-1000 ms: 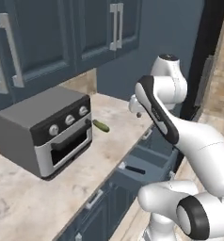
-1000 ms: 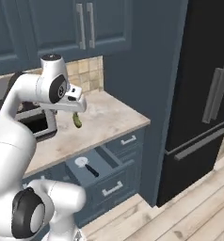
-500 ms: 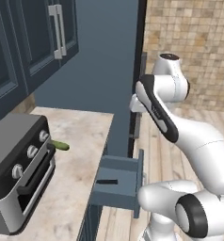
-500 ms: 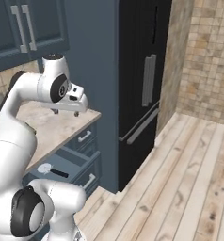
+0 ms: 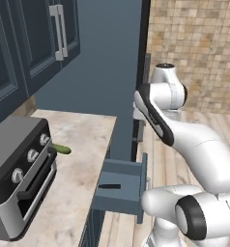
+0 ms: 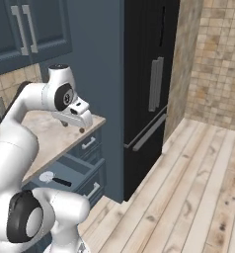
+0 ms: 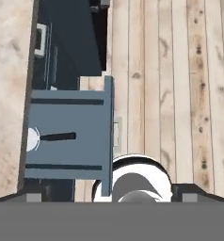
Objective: Pick the pizza cutter from the drawer and place it on the counter.
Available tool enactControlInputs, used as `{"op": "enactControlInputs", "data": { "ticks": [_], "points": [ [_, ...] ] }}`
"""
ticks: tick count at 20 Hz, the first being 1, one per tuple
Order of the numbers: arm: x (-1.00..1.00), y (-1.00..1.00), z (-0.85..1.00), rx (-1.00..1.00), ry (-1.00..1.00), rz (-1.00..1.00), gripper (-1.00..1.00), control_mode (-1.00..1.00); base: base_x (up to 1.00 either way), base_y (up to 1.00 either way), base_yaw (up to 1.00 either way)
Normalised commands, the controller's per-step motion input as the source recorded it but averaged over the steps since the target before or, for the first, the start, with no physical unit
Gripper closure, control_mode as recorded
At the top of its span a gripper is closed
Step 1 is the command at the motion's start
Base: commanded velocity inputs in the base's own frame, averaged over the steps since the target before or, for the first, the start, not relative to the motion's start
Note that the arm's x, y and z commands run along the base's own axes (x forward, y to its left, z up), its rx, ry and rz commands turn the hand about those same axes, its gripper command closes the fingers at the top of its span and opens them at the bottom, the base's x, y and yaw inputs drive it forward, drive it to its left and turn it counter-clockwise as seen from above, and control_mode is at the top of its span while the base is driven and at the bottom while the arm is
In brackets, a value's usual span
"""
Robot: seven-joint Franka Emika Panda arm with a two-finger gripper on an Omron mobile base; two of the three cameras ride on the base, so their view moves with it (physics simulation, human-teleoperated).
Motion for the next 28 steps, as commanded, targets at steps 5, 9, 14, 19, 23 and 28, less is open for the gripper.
{"op": "enactControlInputs", "data": {
  "ticks": [5,9,14,19,23,28],
  "points": [
    [0.00,-0.23,-0.90,0.02,0.17,-0.11,-1.00,-1.00,0.00,0.00,0.00],
    [0.09,0.00,-0.97,0.00,0.08,-0.02,-1.00,-1.00,0.00,0.00,0.00],
    [0.13,0.01,-1.00,0.00,0.04,0.00,-1.00,-1.00,0.00,0.00,0.00],
    [0.18,0.01,-1.00,-0.01,0.07,0.01,-1.00,-1.00,0.00,0.00,0.00],
    [0.44,0.16,-0.96,-0.03,0.12,0.06,-1.00,-1.00,0.00,0.00,0.00],
    [0.54,0.17,-0.72,-0.01,0.15,0.13,-1.00,-1.00,0.00,0.00,0.00]
  ]
}}
